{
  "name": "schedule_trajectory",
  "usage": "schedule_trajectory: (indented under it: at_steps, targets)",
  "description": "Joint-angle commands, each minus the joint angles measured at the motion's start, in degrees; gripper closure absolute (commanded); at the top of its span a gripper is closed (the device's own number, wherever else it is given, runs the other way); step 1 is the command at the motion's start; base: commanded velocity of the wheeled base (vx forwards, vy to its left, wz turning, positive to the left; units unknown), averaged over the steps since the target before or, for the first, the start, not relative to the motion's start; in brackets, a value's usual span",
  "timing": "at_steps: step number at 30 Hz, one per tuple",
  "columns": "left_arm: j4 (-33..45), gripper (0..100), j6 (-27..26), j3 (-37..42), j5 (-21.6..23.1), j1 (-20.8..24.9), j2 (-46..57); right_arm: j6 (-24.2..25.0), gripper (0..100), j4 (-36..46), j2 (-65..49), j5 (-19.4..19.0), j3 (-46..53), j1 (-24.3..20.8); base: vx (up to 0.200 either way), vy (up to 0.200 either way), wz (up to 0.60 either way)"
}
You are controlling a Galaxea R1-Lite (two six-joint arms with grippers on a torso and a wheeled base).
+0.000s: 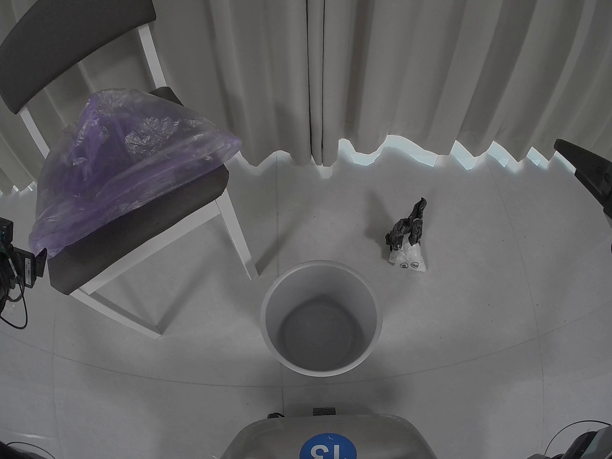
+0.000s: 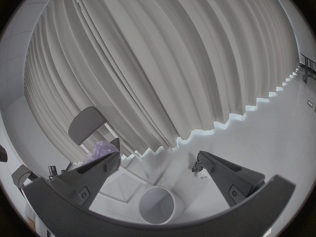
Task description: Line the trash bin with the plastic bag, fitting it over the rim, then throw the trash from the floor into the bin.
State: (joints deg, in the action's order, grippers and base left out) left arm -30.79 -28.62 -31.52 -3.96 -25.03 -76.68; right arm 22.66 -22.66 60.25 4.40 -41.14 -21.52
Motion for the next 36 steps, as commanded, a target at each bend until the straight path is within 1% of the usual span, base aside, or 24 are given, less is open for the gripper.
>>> schedule_trajectory:
  at_steps: [1,2,6,15,17,23,30,36]
  targets:
    - [-2.17,0,1.64,0.15,-0.26,1.12,-1.1,0.01,0,-0.01,-0.3,-0.01,0.01,-0.02,0.0,0.0,0.0]
    - [-3.66,0,1.9,0.24,-0.34,1.21,-1.63,0.01,0,-0.01,-0.39,-0.01,0.01,-0.02,0.0,0.0,0.0]
    - [-5.68,0,1.99,0.24,-0.34,1.03,-1.54,0.01,0,-0.45,-0.66,-0.01,0.1,-0.02,0.0,0.0,0.0]
    - [-6.21,0,2.08,1.11,-0.34,1.38,-1.98,-0.07,0,-0.98,-1.01,-0.01,0.1,-0.02,0.0,0.0,0.0]
    - [-6.3,0,2.08,1.2,-0.43,2.26,-2.51,-0.16,0,-1.24,-1.27,-0.09,0.1,-0.02,0.0,0.0,0.0]
    - [-6.38,0,2.08,1.11,-0.43,2.97,-2.77,-0.16,0,-1.33,-1.62,-0.18,0.19,-0.02,0.0,0.0,0.0]
    - [-10.87,0,1.99,1.29,-0.7,2.97,-4.36,-0.16,0,-1.33,-1.97,-0.27,0.1,-0.02,0.0,0.0,0.0]
    - [-11.66,0,2.87,1.2,-0.78,2.88,-6.03,-0.16,0,-1.33,-2.5,-0.36,0.27,-0.02,0.0,0.0,0.0]
